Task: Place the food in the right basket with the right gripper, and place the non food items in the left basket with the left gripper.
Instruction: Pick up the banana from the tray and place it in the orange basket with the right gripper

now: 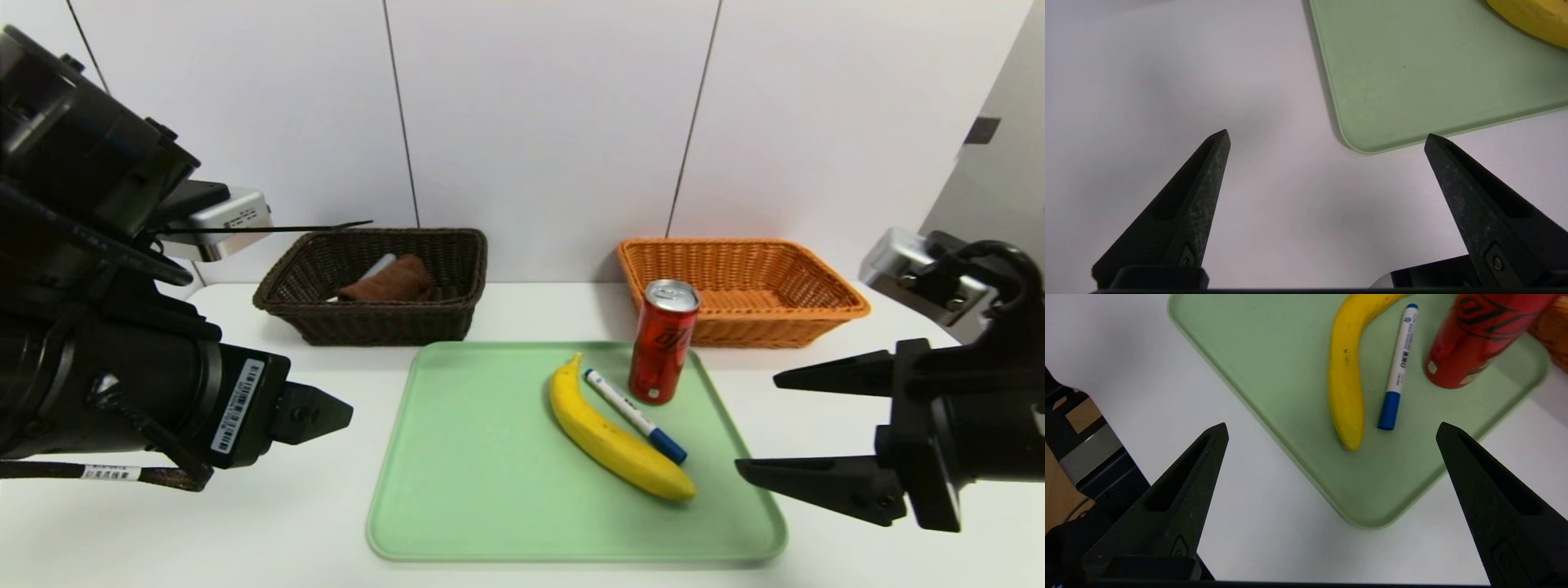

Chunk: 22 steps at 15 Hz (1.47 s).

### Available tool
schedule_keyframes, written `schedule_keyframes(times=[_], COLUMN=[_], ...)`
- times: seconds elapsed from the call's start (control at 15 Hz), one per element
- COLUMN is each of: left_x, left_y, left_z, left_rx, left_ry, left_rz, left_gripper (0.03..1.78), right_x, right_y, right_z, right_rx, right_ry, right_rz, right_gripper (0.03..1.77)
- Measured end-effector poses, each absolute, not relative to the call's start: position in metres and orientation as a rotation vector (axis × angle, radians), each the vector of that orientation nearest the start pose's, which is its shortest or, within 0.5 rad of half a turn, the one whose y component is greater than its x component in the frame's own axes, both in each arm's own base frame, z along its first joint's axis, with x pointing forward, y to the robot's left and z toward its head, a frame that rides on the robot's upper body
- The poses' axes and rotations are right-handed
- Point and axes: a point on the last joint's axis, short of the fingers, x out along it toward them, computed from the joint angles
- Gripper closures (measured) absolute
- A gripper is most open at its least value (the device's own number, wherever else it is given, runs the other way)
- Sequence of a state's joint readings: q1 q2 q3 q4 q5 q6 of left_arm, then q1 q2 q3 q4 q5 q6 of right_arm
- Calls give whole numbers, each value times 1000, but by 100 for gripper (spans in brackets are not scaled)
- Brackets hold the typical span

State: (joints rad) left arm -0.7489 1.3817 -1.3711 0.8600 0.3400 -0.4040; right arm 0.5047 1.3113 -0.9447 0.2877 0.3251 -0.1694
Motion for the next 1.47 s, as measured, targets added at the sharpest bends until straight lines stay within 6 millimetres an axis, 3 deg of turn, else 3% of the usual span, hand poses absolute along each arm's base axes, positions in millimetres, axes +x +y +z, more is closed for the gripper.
schedule_keyframes(times=[0.27,0.6,1.47], left_x=[139,141,146], left_y=[-119,-121,-126], left_z=[291,290,280], left_rx=[74,75,96], left_ry=[804,806,843], left_rz=[-223,-225,-219], left_gripper=[12,12,12], right_x=[193,218,241], right_y=[132,158,196], right_z=[224,207,163], right_rx=[-224,-271,-356], right_ry=[689,756,871], right_rz=[899,871,855], right_gripper=[4,4,4])
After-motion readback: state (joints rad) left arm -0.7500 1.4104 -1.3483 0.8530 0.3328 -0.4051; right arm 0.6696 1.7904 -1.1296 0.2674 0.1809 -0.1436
